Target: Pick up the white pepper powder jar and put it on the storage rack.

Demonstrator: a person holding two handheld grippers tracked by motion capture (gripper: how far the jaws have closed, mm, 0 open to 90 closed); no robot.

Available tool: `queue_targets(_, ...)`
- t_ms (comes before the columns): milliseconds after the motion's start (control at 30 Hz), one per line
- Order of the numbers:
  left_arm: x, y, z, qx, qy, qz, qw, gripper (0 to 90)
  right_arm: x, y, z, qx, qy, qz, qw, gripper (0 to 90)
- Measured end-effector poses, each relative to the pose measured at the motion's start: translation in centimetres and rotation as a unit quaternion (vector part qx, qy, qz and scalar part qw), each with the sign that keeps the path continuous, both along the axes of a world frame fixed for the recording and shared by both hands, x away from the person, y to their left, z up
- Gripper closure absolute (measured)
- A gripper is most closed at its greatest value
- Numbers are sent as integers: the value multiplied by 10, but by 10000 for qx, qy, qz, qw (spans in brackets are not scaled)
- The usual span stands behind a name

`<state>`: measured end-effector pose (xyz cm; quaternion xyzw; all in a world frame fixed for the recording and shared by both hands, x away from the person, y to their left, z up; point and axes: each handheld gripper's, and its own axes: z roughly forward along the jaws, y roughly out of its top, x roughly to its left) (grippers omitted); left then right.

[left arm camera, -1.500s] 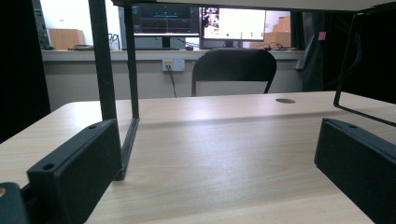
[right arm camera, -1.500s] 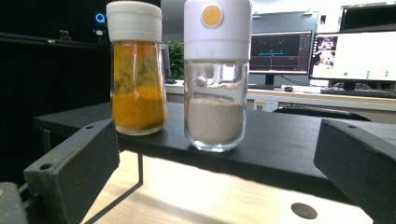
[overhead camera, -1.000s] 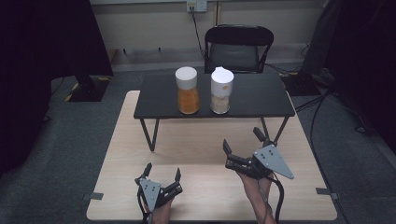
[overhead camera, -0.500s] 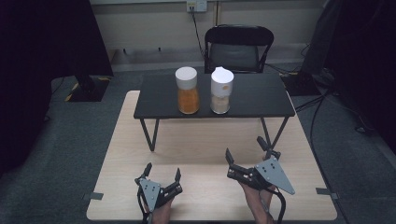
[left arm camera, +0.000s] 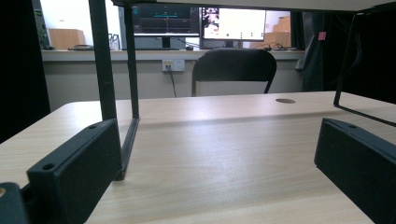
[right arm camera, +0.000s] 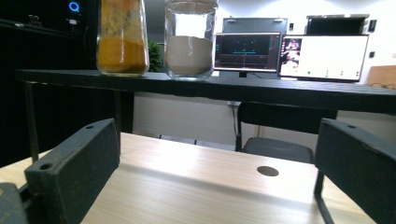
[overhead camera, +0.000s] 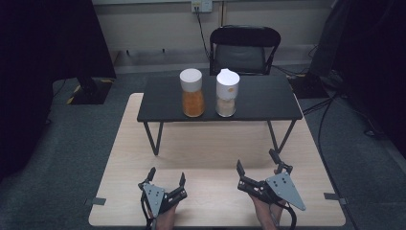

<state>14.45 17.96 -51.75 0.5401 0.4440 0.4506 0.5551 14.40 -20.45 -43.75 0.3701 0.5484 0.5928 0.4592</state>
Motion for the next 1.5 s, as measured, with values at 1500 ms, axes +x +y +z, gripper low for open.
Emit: queue_targets(1500, 0, 0, 0, 0, 1, -1, 10000, 3, -6, 5, -76, -12, 443, -290, 9986, 0)
